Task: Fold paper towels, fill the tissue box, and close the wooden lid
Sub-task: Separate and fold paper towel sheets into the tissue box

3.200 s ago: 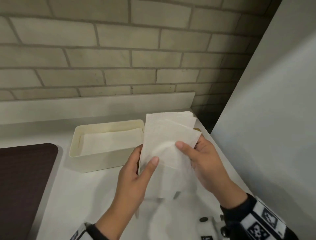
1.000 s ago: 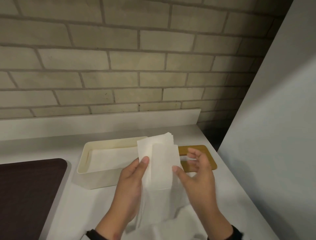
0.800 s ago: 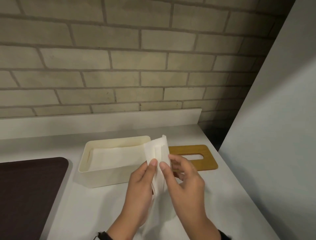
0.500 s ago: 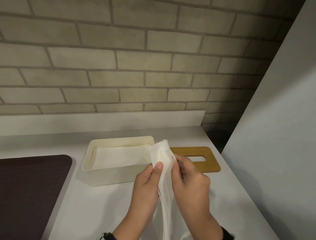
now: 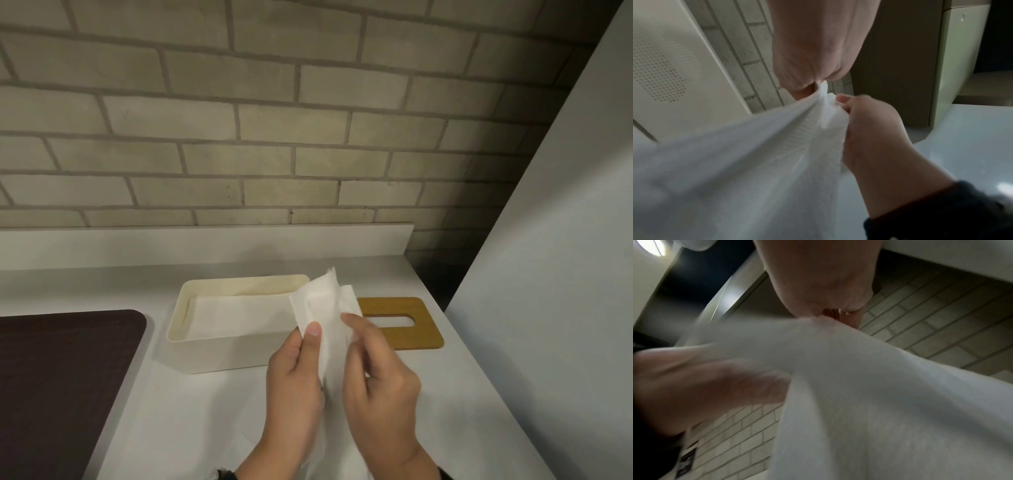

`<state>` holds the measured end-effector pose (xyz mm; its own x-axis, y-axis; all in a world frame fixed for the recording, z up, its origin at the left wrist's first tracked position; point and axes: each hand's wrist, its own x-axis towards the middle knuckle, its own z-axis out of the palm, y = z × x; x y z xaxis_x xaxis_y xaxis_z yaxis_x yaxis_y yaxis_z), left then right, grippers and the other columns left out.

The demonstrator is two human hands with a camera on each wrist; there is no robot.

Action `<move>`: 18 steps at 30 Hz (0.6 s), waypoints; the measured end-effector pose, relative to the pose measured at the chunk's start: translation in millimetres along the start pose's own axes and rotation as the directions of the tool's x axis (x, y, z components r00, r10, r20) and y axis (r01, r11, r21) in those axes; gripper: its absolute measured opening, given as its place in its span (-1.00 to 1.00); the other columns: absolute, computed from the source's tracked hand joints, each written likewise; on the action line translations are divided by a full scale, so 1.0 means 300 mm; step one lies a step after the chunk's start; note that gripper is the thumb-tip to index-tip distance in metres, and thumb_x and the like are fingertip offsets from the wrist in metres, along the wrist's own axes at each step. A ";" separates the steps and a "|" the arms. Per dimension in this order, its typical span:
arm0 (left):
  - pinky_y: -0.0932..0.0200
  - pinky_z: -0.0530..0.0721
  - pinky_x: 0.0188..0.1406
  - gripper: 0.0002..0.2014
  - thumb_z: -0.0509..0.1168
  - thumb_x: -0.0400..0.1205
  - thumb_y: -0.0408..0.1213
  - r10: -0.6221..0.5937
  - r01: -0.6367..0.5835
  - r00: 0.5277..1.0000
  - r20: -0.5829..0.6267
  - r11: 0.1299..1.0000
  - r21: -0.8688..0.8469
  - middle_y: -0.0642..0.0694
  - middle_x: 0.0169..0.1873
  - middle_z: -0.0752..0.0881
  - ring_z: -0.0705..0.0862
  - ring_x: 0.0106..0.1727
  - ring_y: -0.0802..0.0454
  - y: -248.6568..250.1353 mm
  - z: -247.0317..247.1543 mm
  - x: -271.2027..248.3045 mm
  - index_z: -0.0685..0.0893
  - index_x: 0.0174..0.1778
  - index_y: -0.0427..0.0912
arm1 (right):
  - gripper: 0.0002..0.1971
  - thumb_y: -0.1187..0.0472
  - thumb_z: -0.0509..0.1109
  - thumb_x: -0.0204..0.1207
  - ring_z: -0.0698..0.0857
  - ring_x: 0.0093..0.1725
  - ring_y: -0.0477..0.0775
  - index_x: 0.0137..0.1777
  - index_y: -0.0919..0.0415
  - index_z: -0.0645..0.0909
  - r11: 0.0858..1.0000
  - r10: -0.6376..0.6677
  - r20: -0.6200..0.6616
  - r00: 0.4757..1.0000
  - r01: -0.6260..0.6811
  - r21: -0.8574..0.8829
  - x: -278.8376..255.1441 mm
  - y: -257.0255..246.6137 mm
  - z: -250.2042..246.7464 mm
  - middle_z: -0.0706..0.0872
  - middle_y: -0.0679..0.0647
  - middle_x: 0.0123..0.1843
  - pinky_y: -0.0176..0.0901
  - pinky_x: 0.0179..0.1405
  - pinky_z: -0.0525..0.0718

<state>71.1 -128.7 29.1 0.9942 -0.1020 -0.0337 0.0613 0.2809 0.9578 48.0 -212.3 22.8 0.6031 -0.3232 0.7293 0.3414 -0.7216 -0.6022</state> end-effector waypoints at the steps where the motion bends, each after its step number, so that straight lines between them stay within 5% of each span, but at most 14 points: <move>1: -0.02 0.72 -0.10 -0.69 0.15 0.71 -0.10 -0.017 0.017 1.000 0.003 1.000 -0.015 -0.22 -0.25 0.80 0.74 -0.19 -0.02 0.004 0.004 -0.004 0.77 -0.16 -0.12 | -0.65 -0.08 0.08 0.66 0.75 -0.10 -0.14 0.29 0.00 0.54 1.000 0.015 0.016 1.000 -0.015 0.001 -0.007 -0.013 0.008 0.80 -0.01 -0.05 -0.29 -0.29 0.79; 5: 0.31 0.58 -0.44 -0.59 0.13 0.72 -0.15 -0.080 0.081 0.997 0.012 0.990 -0.116 -0.21 -0.38 0.59 0.56 -0.35 0.02 0.023 0.002 -0.011 0.67 -0.14 -0.46 | -0.41 -0.26 0.17 0.50 0.74 0.03 -0.27 0.51 -0.25 0.13 0.988 0.150 0.115 0.982 -0.153 0.017 -0.025 -0.040 0.025 0.71 -0.26 0.21 -0.39 -0.20 0.77; 9: 0.41 0.56 -0.52 -0.65 0.10 0.74 -0.23 -0.094 0.103 0.993 0.073 0.986 -0.130 0.05 -0.60 0.62 0.59 -0.55 0.20 0.030 -0.001 -0.020 0.73 -0.19 -0.28 | -0.43 -0.11 0.16 0.54 0.78 -0.26 -0.23 0.53 -0.01 0.20 0.987 0.094 0.125 0.988 -0.077 -0.138 -0.015 -0.030 0.030 0.81 -0.13 0.04 -0.64 -0.39 0.64; 13: 0.11 0.74 -0.17 -0.64 0.09 0.74 -0.17 -0.077 0.080 0.996 0.048 0.993 -0.082 -0.24 -0.19 0.83 0.79 -0.14 -0.07 0.012 -0.012 -0.007 0.75 -0.04 -0.28 | -0.51 0.15 0.34 0.57 0.62 -0.62 -0.17 0.48 -0.06 0.35 0.971 0.125 0.021 0.992 -0.118 -0.210 0.004 -0.004 0.013 0.78 0.00 -0.33 -0.69 -0.53 0.55; 16: -0.05 0.64 -0.14 -0.57 0.12 0.72 -0.08 -0.042 0.042 0.997 -0.059 0.999 -0.004 -0.36 -0.28 0.71 0.64 -0.22 -0.19 0.000 -0.031 0.008 0.59 -0.12 -0.46 | -0.56 0.25 0.33 0.57 0.52 -0.61 -0.28 0.45 0.10 0.44 0.978 0.132 -0.127 0.983 -0.150 -0.145 0.049 -0.015 -0.041 0.66 -0.09 -0.33 -0.87 -0.47 0.37; 18: -0.16 0.69 -0.05 -0.62 0.10 0.73 -0.07 -0.001 0.005 0.997 -0.073 0.998 0.057 -0.25 -0.26 0.77 0.69 -0.18 -0.26 0.001 -0.026 0.006 0.68 -0.15 -0.27 | -0.55 0.22 0.30 0.54 0.60 -0.55 -0.24 0.44 0.20 0.46 0.990 0.093 -0.148 0.985 -0.108 -0.095 0.060 -0.033 -0.055 0.60 -0.23 -0.26 -0.84 -0.45 0.42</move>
<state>73.7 -121.3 27.1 0.9979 -0.0327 -0.0552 0.0611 0.2258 0.9723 43.6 -221.1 47.3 0.5191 -0.4760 0.7099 0.2043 -0.7373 -0.6439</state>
